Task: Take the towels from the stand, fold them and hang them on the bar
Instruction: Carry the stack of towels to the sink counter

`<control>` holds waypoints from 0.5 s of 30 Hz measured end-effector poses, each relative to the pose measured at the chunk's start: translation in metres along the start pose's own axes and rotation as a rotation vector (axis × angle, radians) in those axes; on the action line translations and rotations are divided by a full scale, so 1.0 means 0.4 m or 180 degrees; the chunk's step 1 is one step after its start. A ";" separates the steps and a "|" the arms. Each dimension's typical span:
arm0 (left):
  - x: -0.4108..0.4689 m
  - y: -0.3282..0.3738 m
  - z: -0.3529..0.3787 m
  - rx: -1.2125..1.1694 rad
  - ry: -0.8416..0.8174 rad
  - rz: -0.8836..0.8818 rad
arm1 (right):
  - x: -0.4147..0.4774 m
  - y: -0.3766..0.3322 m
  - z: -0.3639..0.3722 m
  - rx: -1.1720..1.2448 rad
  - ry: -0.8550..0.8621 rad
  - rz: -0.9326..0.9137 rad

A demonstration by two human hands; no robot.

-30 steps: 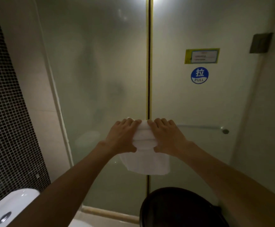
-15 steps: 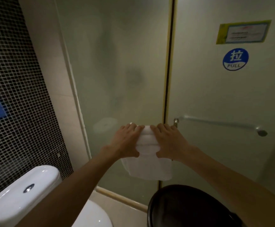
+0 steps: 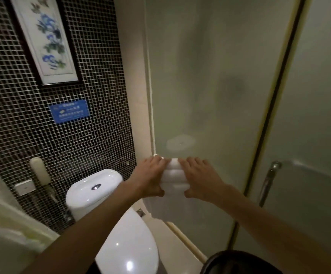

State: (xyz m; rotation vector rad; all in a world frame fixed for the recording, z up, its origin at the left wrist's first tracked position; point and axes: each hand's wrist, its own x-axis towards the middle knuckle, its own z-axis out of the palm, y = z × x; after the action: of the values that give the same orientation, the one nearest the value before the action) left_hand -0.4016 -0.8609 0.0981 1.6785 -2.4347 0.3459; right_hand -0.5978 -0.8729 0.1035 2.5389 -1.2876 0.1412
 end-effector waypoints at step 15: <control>-0.217 -0.214 0.055 0.0000 -0.0157 -0.0963 | 0.213 -0.228 0.064 0.0217 -0.0120 -0.1097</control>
State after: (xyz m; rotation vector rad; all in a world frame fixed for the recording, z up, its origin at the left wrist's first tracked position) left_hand -0.2909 -0.8185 0.0625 2.0383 -2.1639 0.2643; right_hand -0.4751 -0.8955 0.0783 2.7874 -0.8509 0.0648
